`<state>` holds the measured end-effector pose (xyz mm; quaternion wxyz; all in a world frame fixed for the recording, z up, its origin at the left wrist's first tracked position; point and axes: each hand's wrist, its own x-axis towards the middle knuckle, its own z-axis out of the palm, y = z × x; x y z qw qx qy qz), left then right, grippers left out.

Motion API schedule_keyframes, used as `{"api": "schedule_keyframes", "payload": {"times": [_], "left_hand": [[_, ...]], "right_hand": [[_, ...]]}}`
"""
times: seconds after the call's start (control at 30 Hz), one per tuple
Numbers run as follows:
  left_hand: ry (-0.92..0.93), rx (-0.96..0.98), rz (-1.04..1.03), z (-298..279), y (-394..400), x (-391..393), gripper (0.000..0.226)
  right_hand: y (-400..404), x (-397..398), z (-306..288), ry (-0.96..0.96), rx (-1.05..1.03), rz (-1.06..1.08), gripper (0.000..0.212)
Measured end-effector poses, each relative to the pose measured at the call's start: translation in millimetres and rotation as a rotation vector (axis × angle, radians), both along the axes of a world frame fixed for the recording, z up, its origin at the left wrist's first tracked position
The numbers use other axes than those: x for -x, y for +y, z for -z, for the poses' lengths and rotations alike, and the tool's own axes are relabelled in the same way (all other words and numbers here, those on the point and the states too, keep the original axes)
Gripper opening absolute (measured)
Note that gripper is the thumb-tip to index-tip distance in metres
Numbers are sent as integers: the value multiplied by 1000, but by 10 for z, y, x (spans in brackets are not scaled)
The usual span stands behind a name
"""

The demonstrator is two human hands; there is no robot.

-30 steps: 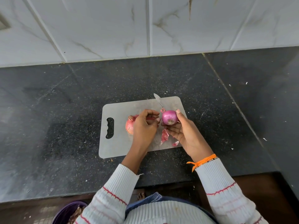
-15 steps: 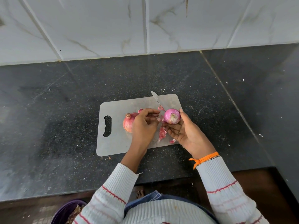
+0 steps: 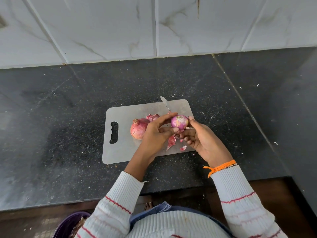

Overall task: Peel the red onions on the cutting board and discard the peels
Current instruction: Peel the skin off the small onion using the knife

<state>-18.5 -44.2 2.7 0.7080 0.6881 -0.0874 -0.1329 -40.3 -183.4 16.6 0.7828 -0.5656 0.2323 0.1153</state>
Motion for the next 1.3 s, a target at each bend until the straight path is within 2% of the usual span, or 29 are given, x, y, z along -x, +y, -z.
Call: {"api": "schedule_keyframes", "payload": {"times": [0.07,0.17,0.27,0.4,0.7,1.07,1.3], "left_hand": [[15,8,-37,16,3,-4,45],[11,-23,-81,50,0,2,45],[37,-10,-103,68,7,19,43],[45,7,-129,68,17,34,41],[-91,-143,-182,6,49,41,41],[-31,-88,-166,-3,60,34,36],[-80,-127,-176,-15,71,8,35]], "right_hand": [[-20,16,23,-95,166,24,22],[-56,28,53,-364,645,100,6],[-37,46,43,-601,817,40,10],[18,65,56,-691,857,28,12],[15,50,80,-762,910,46,9],[7,12,109,-661,907,79,5],[28,3,92,-716,894,50,7]]}}
